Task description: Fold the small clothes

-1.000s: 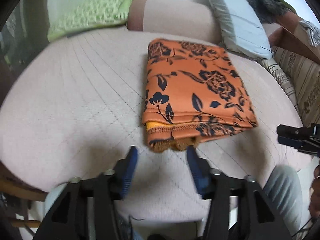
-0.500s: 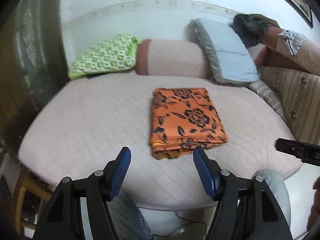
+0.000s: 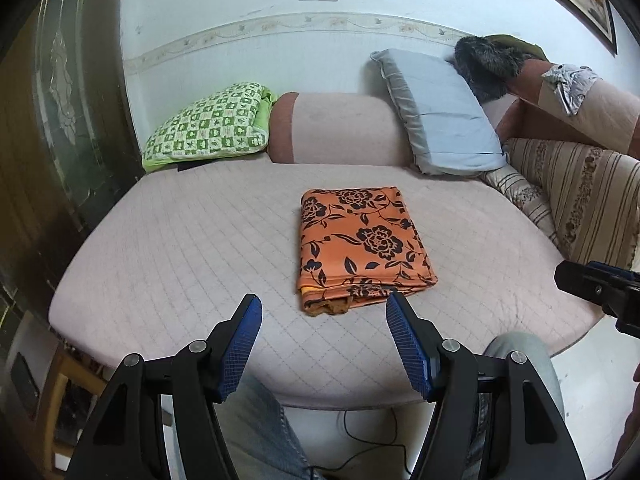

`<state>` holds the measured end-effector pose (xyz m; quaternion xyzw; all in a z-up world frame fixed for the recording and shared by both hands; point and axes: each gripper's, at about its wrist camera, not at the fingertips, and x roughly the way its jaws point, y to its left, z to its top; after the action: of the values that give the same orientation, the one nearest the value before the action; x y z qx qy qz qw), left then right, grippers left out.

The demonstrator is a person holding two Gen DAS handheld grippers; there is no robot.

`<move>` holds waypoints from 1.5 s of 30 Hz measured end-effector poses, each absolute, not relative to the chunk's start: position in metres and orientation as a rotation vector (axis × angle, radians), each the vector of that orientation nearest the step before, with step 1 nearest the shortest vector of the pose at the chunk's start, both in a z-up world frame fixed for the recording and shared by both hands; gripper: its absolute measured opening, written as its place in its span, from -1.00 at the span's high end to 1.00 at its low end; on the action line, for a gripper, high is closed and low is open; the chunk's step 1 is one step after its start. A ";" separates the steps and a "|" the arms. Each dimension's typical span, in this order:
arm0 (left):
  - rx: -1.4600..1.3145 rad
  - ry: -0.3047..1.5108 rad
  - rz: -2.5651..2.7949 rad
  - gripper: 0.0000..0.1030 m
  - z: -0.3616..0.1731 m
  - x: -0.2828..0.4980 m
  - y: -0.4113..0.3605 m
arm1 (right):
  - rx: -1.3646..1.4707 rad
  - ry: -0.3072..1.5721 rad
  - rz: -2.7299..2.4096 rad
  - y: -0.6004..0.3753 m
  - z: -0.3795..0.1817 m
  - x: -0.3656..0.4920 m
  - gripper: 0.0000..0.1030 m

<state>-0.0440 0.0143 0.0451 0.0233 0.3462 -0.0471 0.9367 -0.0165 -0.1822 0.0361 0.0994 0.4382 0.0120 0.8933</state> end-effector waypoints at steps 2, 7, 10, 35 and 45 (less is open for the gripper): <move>0.051 0.712 -0.091 -0.26 0.047 -0.044 0.016 | 0.205 0.894 0.026 -0.180 0.039 -0.019 -0.48; 0.051 0.726 -0.091 -0.26 0.049 -0.040 0.018 | 0.192 0.888 0.019 -0.179 0.040 -0.022 -0.48; 0.046 0.719 -0.093 -0.26 0.053 -0.041 0.020 | 0.192 0.884 0.015 -0.178 0.042 -0.024 -0.48; 0.037 0.719 -0.108 -0.26 0.050 -0.040 0.026 | 0.148 0.881 0.005 -0.169 0.045 -0.026 -0.49; 0.032 0.730 -0.108 -0.26 0.045 -0.034 0.031 | 0.138 0.902 0.004 -0.167 0.042 -0.020 -0.49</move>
<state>-0.0337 0.0314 0.0450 0.0156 0.3567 -0.0529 0.9326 -0.0205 -0.1670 0.0415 0.0664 0.4356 0.0019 0.8977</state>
